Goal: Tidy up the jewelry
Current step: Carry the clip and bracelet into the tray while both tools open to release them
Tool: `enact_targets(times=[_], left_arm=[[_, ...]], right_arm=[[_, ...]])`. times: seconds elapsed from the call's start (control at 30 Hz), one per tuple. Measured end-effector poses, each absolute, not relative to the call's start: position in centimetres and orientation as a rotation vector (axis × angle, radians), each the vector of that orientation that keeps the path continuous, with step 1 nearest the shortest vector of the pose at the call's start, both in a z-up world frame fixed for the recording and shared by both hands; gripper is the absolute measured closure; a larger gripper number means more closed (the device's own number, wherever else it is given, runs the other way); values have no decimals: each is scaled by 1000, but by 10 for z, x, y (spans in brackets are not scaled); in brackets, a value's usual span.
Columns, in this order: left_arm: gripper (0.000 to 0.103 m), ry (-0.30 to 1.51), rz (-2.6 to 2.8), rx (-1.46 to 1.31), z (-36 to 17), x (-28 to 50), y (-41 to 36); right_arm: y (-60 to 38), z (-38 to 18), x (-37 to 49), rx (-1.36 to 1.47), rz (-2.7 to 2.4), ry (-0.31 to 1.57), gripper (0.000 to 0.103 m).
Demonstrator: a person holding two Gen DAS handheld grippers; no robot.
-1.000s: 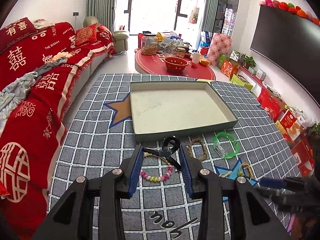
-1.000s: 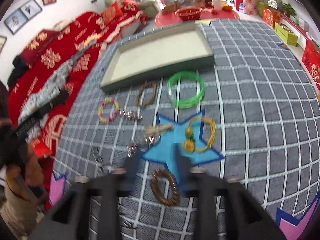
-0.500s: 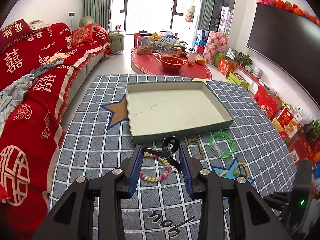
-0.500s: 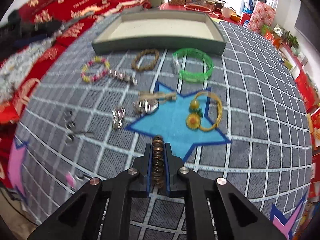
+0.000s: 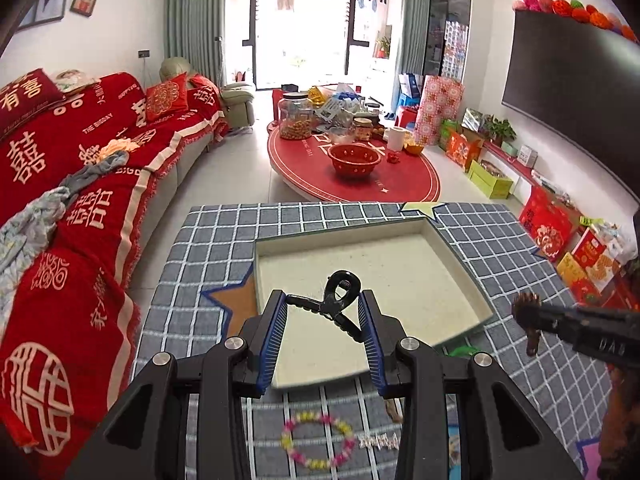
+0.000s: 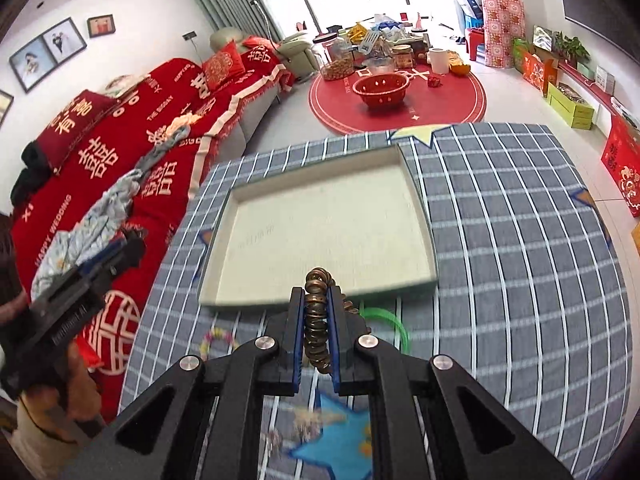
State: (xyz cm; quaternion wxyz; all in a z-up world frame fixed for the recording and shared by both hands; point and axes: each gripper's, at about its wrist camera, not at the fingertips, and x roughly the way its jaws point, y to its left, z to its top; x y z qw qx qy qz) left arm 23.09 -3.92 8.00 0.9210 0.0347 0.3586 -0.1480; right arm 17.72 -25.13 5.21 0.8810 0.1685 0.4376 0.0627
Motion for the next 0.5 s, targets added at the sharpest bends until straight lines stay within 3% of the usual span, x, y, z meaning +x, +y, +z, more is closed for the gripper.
enact_targets(times=[0.5], left_arm=[[53, 846, -251, 168, -14, 320, -84]], right_arm=[[-252, -33, 291, 316, 42, 1001, 92]])
